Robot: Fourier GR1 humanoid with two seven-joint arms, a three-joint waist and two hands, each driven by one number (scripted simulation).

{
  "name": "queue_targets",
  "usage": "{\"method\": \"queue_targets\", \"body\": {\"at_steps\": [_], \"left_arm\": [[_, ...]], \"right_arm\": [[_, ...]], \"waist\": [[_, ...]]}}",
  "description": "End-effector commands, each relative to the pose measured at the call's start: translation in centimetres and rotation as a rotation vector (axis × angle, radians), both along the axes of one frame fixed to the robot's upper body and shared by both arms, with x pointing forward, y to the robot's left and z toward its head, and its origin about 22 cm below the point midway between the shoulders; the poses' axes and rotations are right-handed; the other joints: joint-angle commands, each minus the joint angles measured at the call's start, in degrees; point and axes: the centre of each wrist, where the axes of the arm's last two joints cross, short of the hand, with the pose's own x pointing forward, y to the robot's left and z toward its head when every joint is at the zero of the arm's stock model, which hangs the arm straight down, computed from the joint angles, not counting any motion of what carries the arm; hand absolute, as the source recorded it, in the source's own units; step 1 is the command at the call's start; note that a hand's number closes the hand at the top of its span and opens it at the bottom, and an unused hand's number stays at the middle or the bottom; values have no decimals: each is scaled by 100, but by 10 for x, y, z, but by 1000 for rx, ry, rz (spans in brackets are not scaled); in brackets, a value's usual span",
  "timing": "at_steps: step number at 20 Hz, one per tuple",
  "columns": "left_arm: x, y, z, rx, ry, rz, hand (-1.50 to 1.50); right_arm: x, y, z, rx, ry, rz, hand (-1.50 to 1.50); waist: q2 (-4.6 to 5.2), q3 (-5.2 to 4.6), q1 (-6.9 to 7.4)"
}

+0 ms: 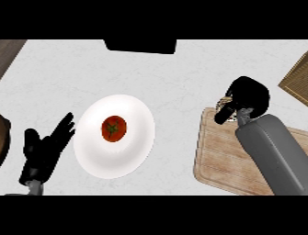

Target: Pick the cupcake from the cutting board and place it in the basket

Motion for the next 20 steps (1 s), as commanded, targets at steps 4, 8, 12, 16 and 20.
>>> {"method": "queue_targets", "body": {"at_steps": [4, 8, 12, 16, 20], "left_arm": [[-14, 1, -22, 1, 121, 44, 0], [-14, 7, -22, 8, 133, 33, 0], [-25, 11, -26, 16, 129, 45, 0], [-29, 13, -33, 18, 152, 85, 0], [-27, 25, -27, 19, 145, 78, 0]], "right_arm": [[32, 20, 80, 340, -529, -242, 150], [44, 30, 125, 286, -824, -245, 150], [56, 42, 153, 296, -920, -329, 150], [71, 7, 183, 210, -919, -422, 150], [79, -7, 220, 194, -971, -485, 150]], "waist": [[4, -13, -109], [-13, -47, -126], [-66, -49, -201], [-88, -49, -357], [-78, -49, -345]]}}
